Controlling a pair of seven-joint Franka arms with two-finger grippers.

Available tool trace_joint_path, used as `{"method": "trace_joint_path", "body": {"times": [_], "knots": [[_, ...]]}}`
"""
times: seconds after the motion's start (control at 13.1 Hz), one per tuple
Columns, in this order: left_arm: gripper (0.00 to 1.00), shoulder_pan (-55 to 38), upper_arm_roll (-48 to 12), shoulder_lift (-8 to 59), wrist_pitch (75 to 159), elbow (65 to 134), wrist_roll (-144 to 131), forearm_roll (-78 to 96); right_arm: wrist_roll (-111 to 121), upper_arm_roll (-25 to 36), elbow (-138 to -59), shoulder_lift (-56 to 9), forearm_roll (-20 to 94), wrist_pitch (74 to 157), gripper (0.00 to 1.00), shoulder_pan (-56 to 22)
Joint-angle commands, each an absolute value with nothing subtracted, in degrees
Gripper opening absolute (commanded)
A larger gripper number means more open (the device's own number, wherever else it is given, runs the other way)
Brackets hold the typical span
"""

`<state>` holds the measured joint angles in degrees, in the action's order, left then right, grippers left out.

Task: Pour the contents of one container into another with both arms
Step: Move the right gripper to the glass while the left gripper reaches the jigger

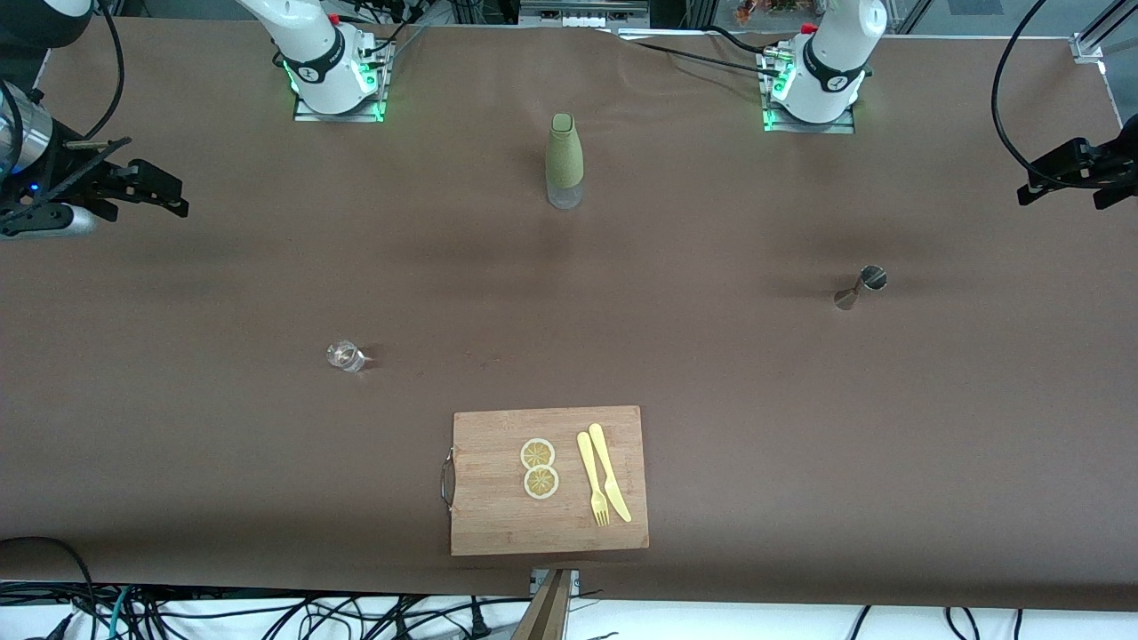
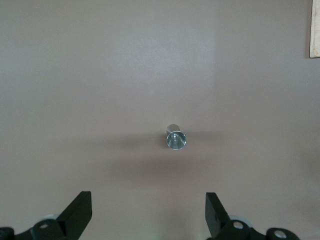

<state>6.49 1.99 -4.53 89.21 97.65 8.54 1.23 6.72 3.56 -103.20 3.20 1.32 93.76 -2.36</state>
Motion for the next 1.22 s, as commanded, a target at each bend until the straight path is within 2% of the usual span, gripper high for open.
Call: {"method": "trace_joint_path", "body": {"times": [0.0,0.23,0.53,0.69,0.99,1.14], "knots": [[1.0,7.2,2.02,-4.66,88.24,97.73,9.84,-0.44,13.95,3.51,-100.2,0.88,2.02,89.04,1.0,-1.67],[1.0,8.69,2.63,-4.05,89.55,98.44,10.28,-1.14,25.71,4.39,-99.23,-1.22,4.3,88.33,1.0,-1.23],[1.0,13.09,3.16,-3.08,103.85,106.95,20.44,-2.64,38.72,7.73,-98.97,-4.3,6.14,88.5,1.0,-1.23],[1.0,13.27,7.1,0.95,106.33,106.44,26.86,-0.71,47.76,10.27,-98.88,-6.67,9.91,88.51,1.0,-1.23],[1.0,16.95,7.21,3.68,112.4,109.15,42.06,4.47,72.27,17.04,-98.96,-13.96,20.63,87.72,1.0,-0.97],[1.0,19.85,7.29,7.19,114.86,109.42,52.24,8.94,82.74,17.23,-98.97,-18.61,25.2,85.36,1.0,1.83]]}}
